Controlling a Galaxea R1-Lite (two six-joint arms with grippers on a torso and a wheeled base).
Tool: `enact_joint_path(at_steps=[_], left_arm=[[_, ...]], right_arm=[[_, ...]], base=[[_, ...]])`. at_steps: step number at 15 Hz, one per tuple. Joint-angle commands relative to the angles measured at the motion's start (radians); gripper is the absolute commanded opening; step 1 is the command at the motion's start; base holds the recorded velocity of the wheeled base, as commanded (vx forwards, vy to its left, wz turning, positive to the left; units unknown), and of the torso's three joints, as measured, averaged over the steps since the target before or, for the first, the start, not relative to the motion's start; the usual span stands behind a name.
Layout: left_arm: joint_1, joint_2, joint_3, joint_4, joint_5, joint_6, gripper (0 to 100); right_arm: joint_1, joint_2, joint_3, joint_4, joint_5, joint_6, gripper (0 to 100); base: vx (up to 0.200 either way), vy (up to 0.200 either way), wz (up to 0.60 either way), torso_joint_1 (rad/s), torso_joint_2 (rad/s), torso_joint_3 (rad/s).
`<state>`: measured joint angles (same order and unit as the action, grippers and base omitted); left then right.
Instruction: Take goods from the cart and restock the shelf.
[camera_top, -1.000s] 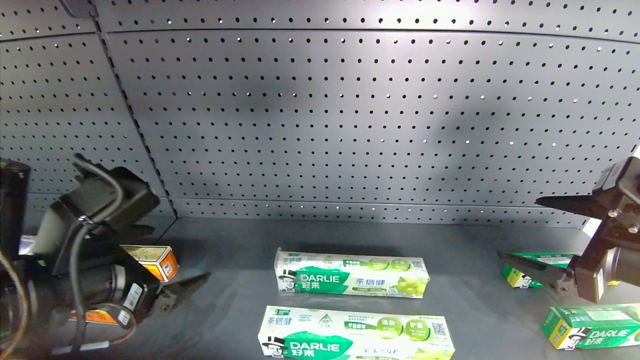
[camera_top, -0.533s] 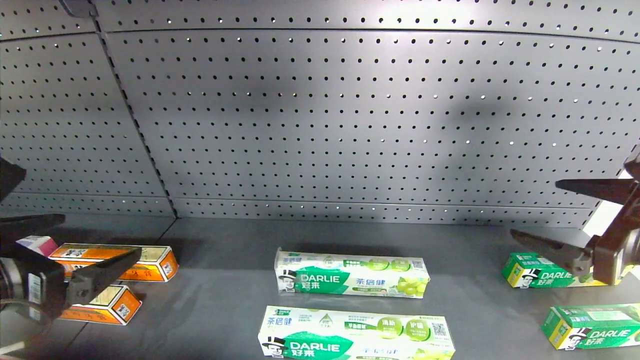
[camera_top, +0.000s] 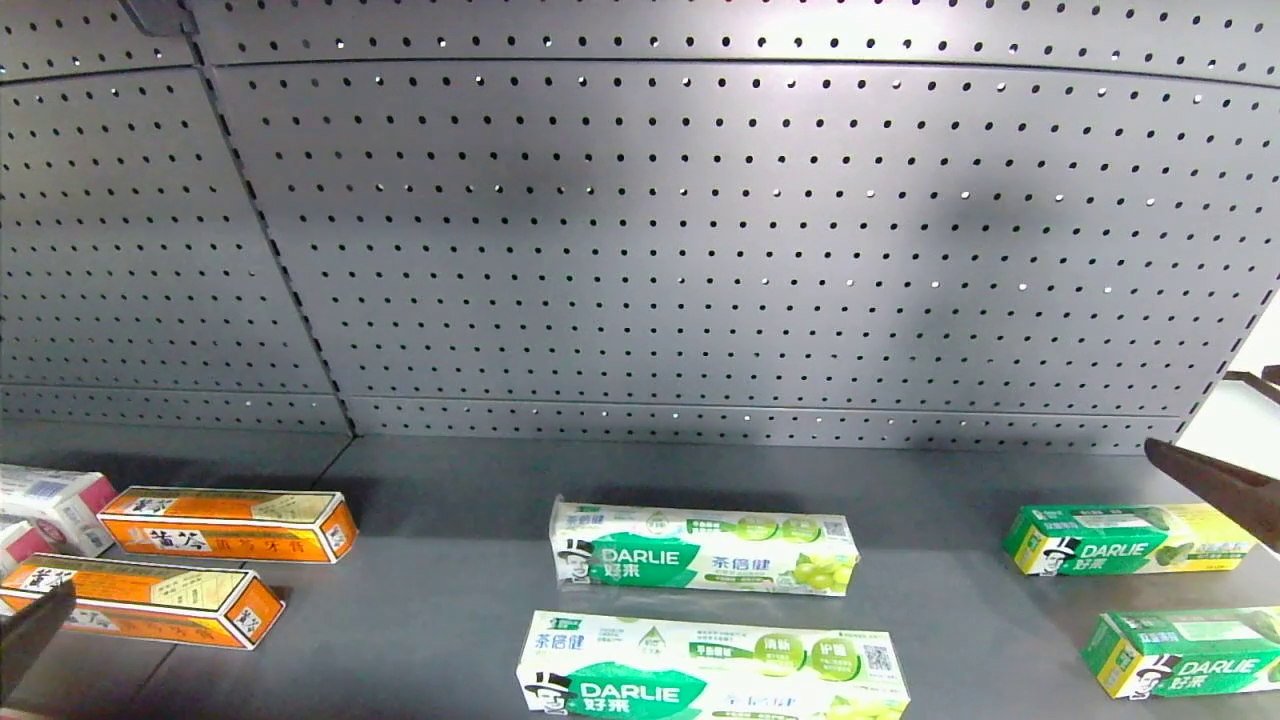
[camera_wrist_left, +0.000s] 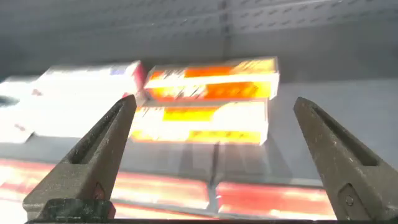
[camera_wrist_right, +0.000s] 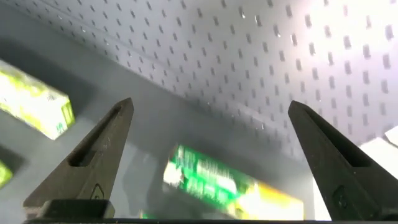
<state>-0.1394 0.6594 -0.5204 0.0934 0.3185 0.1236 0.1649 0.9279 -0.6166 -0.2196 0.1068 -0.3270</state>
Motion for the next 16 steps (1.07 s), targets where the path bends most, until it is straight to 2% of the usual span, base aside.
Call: enact_joint_path(at_steps=[1,6,12,14,16], left_arm=[[0.003,-0.15,0.103,0.0,0.042,0.001,100],[0.003,-0.325,0.231,0.0,0.047,-0.002,100],[0.006,-0.552,0.376,0.011,0.054,-0.002,100],[0.011,-0.558,0.389,0.005,0.067,-0.006,100],[0.011,-0.56,0.393,0.005,0.07,-0.012,100]], right_arm=[[-0.041,-0.127,0.098,0.003,-0.002,0.019,100],[-0.102,-0.287,0.268,-0.027,-0.013,0.115,100],[-0.153,-0.417,0.35,-0.04,-0.027,0.157,100],[-0.166,-0.442,0.39,-0.04,-0.044,0.16,100],[-0.226,-0.501,0.423,-0.04,-0.119,0.184,100]], base=[[0.0,0.0,0.0,0.0,0.0,0.0],[0.0,0.0,0.0,0.0,0.0,0.0],[0.0,0.0,0.0,0.0,0.0,0.0],[0.0,0.0,0.0,0.0,0.0,0.0],[0.0,0.0,0.0,0.0,0.0,0.0]])
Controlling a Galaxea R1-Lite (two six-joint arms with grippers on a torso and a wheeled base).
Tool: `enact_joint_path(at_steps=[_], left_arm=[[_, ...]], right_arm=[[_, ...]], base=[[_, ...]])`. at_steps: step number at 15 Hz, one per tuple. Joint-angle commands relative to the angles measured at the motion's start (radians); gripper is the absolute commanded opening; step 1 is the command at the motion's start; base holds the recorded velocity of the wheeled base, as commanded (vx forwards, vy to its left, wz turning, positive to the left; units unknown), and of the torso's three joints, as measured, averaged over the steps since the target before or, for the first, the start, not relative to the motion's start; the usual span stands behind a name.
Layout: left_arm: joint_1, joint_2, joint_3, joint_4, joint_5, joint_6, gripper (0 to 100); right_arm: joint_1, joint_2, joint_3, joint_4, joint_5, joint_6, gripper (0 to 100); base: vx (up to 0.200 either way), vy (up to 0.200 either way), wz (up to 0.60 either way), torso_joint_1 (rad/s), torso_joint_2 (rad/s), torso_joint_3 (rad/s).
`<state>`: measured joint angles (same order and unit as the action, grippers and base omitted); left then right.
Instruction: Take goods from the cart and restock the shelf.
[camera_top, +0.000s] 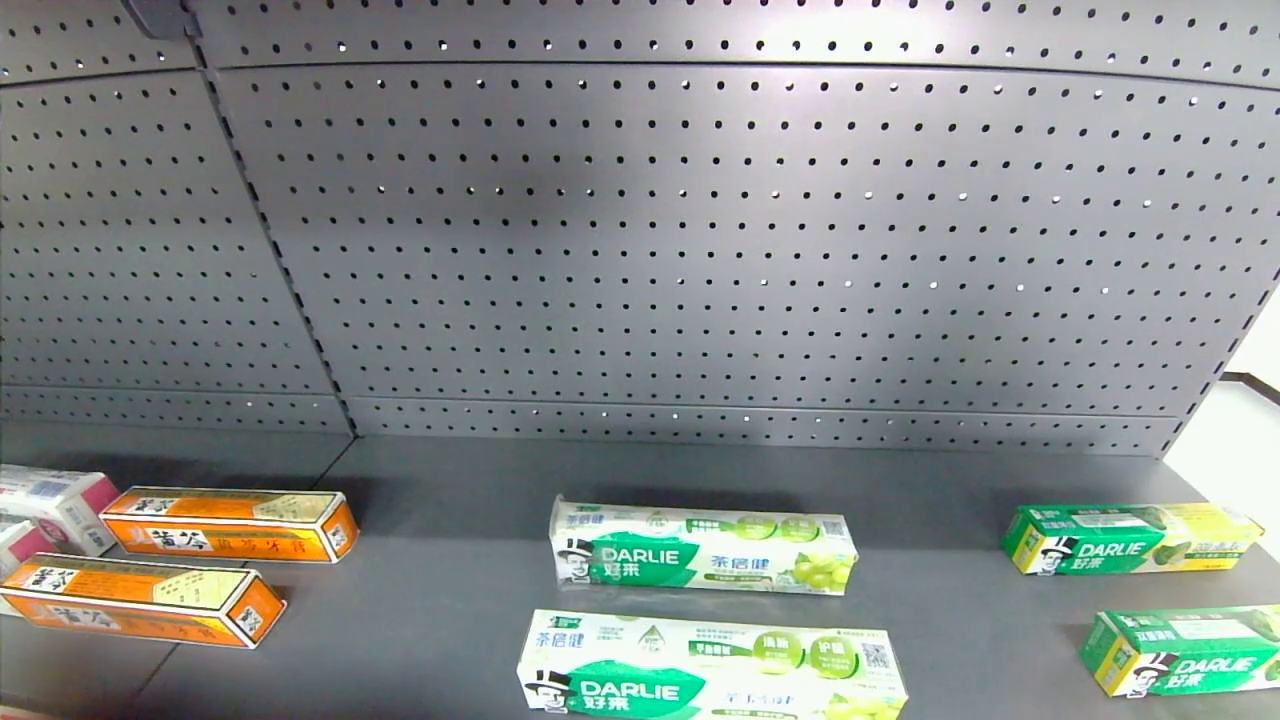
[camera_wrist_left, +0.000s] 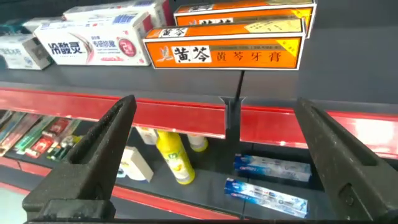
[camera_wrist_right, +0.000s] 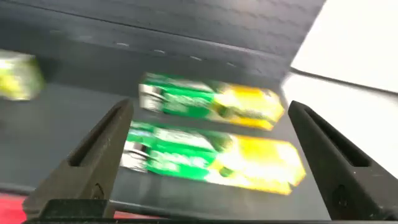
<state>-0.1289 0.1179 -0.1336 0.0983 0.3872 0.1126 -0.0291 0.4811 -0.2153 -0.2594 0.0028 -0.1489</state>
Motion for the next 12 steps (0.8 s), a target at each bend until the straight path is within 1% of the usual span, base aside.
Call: enact_joint_path(at_steps=[1,3,4,5,6,7,9,10,12], left_arm=[[0.0,-0.017,0.005,0.004,0.001,-0.005,100],[0.005,-0.006,0.006,0.008,0.004,-0.002,100],[0.017,-0.003,0.011,0.014,0.009,-0.002,100],[0.046,-0.007,0.011,0.032,0.018,-0.002,100],[0.106,-0.015,0.016,0.086,0.015,-0.008,100],[0.141,-0.03,0.017,0.1,0.012,-0.011,100],[0.121,-0.037,0.019,0.098,-0.004,-0.051,100],[0.111,-0.044,0.02,0.098,-0.004,-0.08,100],[0.124,-0.106,0.02,0.098,-0.007,-0.093,100]], right_arm=[[-0.043,-0.078,0.04,0.0,-0.024,0.035,100],[-0.052,-0.139,0.097,0.0,-0.024,0.046,100],[-0.051,-0.206,0.175,0.002,-0.024,0.046,100],[-0.051,-0.248,0.215,0.003,-0.024,0.046,100],[-0.044,-0.345,0.215,0.101,-0.014,0.054,100],[-0.038,-0.4,0.214,0.218,-0.023,0.06,100],[-0.034,-0.398,0.208,0.213,-0.015,0.072,100],[-0.034,-0.398,0.208,0.213,-0.014,0.074,100],[-0.034,-0.398,0.211,0.207,-0.012,0.075,100]], base=[[0.0,0.0,0.0,0.0,0.0,0.0],[0.0,0.0,0.0,0.0,0.0,0.0],[0.0,0.0,0.0,0.0,0.0,0.0],[0.0,0.0,0.0,0.0,0.0,0.0],[0.0,0.0,0.0,0.0,0.0,0.0],[0.0,0.0,0.0,0.0,0.0,0.0],[0.0,0.0,0.0,0.0,0.0,0.0],[0.0,0.0,0.0,0.0,0.0,0.0],[0.0,0.0,0.0,0.0,0.0,0.0]])
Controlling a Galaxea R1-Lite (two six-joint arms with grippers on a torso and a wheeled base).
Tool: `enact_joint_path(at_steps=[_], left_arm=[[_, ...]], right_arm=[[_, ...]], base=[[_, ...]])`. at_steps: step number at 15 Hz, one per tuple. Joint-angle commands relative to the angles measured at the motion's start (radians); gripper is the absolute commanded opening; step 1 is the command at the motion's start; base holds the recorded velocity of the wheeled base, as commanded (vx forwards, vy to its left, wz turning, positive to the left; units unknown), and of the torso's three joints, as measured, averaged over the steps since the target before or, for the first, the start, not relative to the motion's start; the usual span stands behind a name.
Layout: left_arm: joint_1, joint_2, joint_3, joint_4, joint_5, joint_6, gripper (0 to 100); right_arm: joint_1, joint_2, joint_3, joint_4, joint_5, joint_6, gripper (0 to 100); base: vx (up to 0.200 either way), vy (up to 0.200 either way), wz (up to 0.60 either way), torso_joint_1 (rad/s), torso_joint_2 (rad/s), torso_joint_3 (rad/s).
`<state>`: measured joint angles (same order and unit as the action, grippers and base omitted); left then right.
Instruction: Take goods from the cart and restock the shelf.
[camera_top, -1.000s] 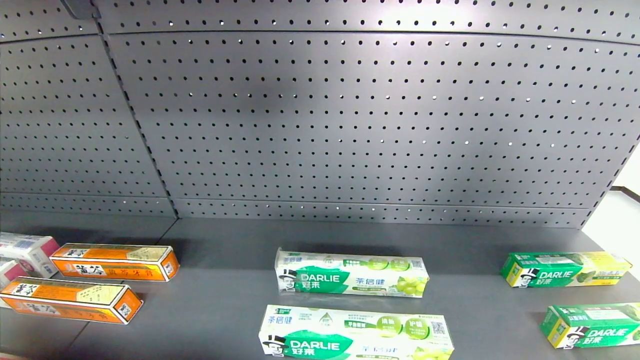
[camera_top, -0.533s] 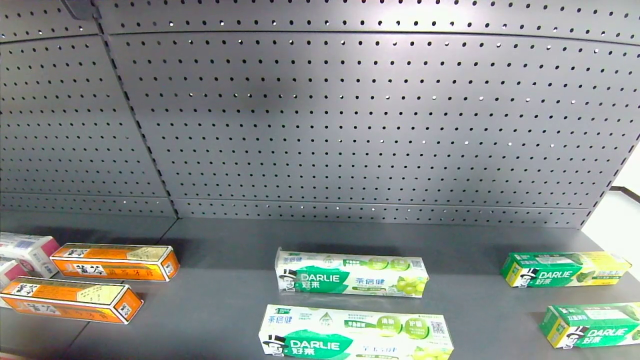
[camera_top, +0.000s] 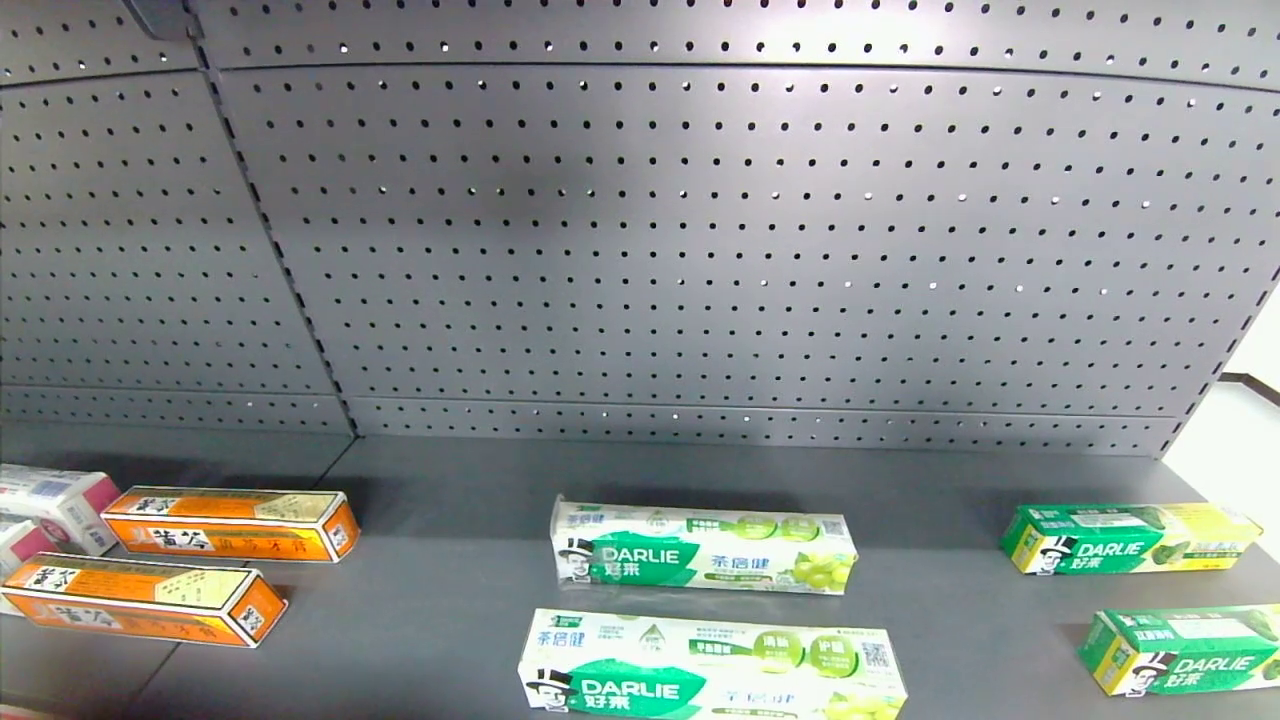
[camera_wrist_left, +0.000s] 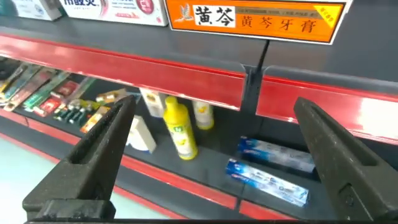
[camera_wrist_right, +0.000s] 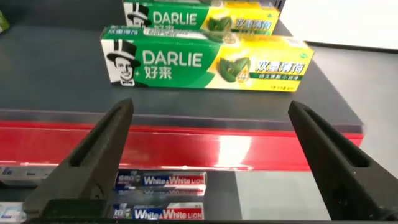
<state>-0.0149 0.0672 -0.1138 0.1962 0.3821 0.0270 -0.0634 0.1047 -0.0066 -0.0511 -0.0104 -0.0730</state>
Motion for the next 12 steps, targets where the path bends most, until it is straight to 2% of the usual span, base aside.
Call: enact_joint_path(at_steps=[1,5,7,9,10,12], left_arm=[[0.012,-0.06,0.002,0.0,-0.003,-0.018,100],[0.012,-0.06,0.005,-0.001,-0.016,-0.114,100],[0.012,-0.061,0.006,-0.004,-0.014,-0.114,100],[0.012,-0.061,0.01,-0.006,-0.009,-0.099,100],[0.012,-0.063,0.013,-0.017,-0.002,-0.105,100],[0.012,-0.063,0.037,-0.072,-0.003,-0.098,100]], right_arm=[[0.001,-0.022,0.002,-0.003,0.001,-0.001,100],[0.001,-0.022,0.002,-0.003,0.0,0.002,100],[0.001,-0.022,0.002,-0.003,0.0,0.002,100],[0.002,-0.022,0.002,-0.001,0.009,0.004,100],[0.001,-0.022,0.002,-0.001,0.021,0.001,100],[0.002,-0.022,0.002,-0.001,0.023,0.001,100]], base=[[0.0,0.0,0.0,0.0,0.0,0.0],[0.0,0.0,0.0,0.0,0.0,0.0],[0.0,0.0,0.0,0.0,0.0,0.0],[0.0,0.0,0.0,0.0,0.0,0.0],[-0.2,0.0,0.0,0.002,0.0,0.002],[-0.2,0.0,0.0,0.01,0.01,0.0]])
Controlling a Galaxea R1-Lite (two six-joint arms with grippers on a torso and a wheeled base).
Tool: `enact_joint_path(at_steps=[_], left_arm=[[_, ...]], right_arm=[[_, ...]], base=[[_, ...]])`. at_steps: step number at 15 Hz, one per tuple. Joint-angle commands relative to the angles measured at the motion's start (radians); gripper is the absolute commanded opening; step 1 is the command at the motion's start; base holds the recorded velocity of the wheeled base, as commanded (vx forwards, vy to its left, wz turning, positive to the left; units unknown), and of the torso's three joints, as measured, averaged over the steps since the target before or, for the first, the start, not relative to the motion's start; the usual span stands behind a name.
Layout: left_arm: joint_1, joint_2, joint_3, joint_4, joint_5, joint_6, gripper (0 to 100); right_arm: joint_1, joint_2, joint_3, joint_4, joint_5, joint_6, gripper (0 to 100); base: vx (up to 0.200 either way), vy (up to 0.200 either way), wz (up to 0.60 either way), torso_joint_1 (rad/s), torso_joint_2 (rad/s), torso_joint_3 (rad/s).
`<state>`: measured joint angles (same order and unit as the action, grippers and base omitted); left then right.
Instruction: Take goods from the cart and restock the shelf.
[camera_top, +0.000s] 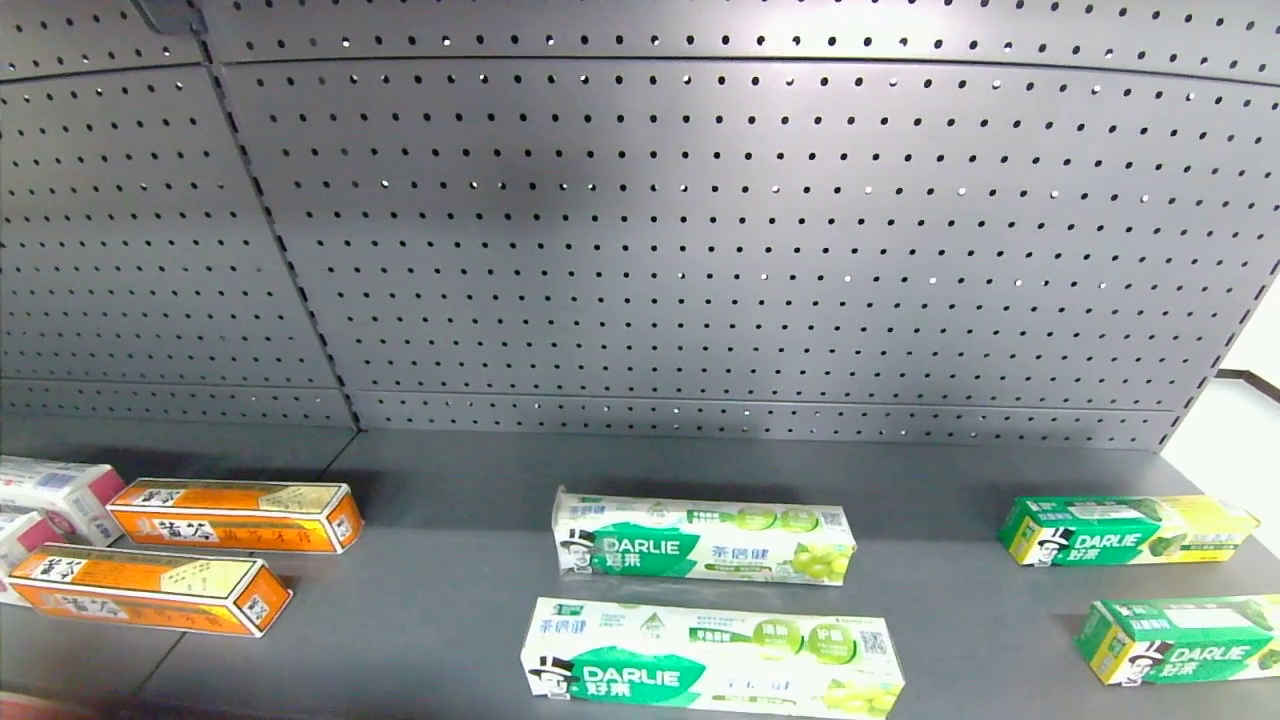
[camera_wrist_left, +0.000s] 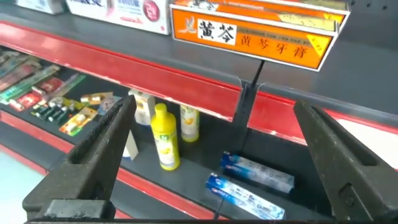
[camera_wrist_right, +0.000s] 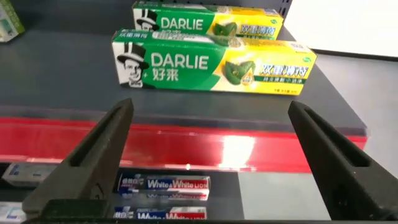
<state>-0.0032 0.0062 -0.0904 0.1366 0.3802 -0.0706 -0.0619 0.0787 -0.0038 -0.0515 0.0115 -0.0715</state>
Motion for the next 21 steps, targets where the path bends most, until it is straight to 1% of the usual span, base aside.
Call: enact_joint_path(at_steps=[1,11,12,13,14,16,18,19,21], left_arm=[[0.0,-0.002,0.024,-0.037,-0.004,0.002,100],[0.0,-0.002,0.026,-0.045,-0.012,-0.005,100],[0.0,0.0,0.026,-0.045,-0.012,-0.005,100],[0.0,-0.002,0.026,-0.045,-0.012,-0.008,100],[0.0,0.0,0.026,-0.045,-0.009,-0.012,100],[0.0,0.0,0.029,-0.046,-0.009,-0.07,100],[0.0,0.0,0.029,-0.046,-0.009,-0.069,100],[0.0,0.0,0.029,-0.046,-0.009,-0.075,100],[0.0,0.0,0.029,-0.046,-0.009,-0.075,100]], right_arm=[[-0.001,0.004,0.001,-0.001,0.002,0.002,100],[-0.001,0.004,0.001,0.004,0.007,0.015,100],[0.001,0.004,0.001,0.005,0.01,0.015,100],[0.001,0.004,0.001,0.005,0.012,0.016,100],[0.001,0.004,0.001,0.007,0.012,0.016,100],[-0.001,0.004,0.001,0.009,0.013,0.019,100],[0.001,0.006,0.001,0.053,0.008,0.03,100],[0.001,0.006,0.002,0.048,0.008,0.03,100],[0.001,0.006,0.002,0.048,0.008,0.03,100]], base=[[0.0,0.0,0.0,0.0,0.0,0.0],[0.0,0.0,0.0,0.0,0.0,0.0],[0.0,0.0,-0.6,0.007,0.01,0.002],[0.0,0.0,0.0,0.0,0.0,0.0],[0.0,0.0,0.0,0.0,0.0,0.0],[0.0,0.0,0.0,0.0,0.0,0.0],[0.0,0.0,0.0,0.0,0.0,0.0],[0.0,0.0,0.0,0.0,0.0,0.0],[0.0,0.0,0.0,0.0,0.0,0.0]])
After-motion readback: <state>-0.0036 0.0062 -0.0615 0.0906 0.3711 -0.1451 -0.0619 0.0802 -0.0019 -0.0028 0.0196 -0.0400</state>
